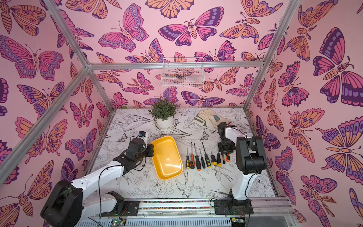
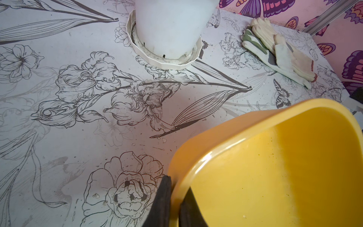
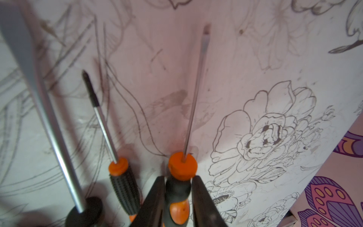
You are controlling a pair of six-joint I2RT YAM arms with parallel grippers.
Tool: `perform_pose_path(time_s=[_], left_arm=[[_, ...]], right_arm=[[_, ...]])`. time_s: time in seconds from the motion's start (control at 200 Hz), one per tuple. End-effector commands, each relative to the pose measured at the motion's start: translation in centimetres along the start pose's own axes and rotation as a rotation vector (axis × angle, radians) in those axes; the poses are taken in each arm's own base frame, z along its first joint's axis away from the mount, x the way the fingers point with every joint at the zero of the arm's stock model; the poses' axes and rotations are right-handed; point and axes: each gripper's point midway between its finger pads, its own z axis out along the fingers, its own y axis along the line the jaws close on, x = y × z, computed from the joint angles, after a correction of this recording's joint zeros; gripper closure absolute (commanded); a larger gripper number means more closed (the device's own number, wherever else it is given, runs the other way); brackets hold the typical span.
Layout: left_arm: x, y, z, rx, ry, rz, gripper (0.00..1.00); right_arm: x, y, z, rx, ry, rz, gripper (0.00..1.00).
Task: Take out the screwdriver from the storage box
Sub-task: Place the screwdriver at the center of the board, then place the storage box at the center of the board.
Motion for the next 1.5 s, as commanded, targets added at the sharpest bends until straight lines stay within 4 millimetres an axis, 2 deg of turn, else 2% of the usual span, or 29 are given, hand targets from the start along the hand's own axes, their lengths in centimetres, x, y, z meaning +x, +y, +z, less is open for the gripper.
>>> perform_pose_path(time_s=[0.0,0.305,0.576,0.746,0.776,0.911,1.001,1.061,1.227,1.497], left_arm=[[-1.1,-0.7,-0.5,0.037,-0.037,0.007,1.0],[-1.5,-0.8,-0.7,0.035,-0.042,0.025,1.0],[-2.7,-0.9,-0.8,0.001,-0.017,0.109,1.0],[-3.6,-1.3,-0.3,-0.018,0.036,0.182,1.0],[-2.8,-1.1,0.6,-0.032,0.078,0.194,1.0],[-2.6,-0.7,1.8,-0.068,0.131,0.221,1.0],[-2.4,-0.6,2.7,-0.079,0.159,0.223,1.0],[-2.2,-0.6,3.2,-0.082,0.176,0.224,1.0],[-1.4,-0.7,4.7,-0.077,0.222,0.233,1.0],[0.4,-0.4,6.7,-0.098,0.3,0.232,1.0]], right_arm=[[-0.1,-0.4,-0.6,0.003,0.002,0.012,0.7],[-0.2,-0.5,-1.3,-0.006,-0.024,0.022,0.69],[-0.7,-0.8,-4.3,-0.038,-0.141,0.06,0.58],[-1.4,-0.1,-7.1,-0.069,-0.265,0.058,0.57],[-1.5,0.3,-7.7,-0.082,-0.288,0.047,0.57],[-2.0,3.3,-11.7,-0.233,-0.466,0.012,0.56],[-1.8,5.8,-13.6,-0.38,-0.567,-0.018,0.54],[-1.7,6.6,-14.7,-0.445,-0.621,-0.012,0.54],[-1.4,7.2,-16.8,-0.534,-0.755,-0.005,0.52],[-1.3,6.6,-17.0,-0.518,-0.838,0.02,0.52]])
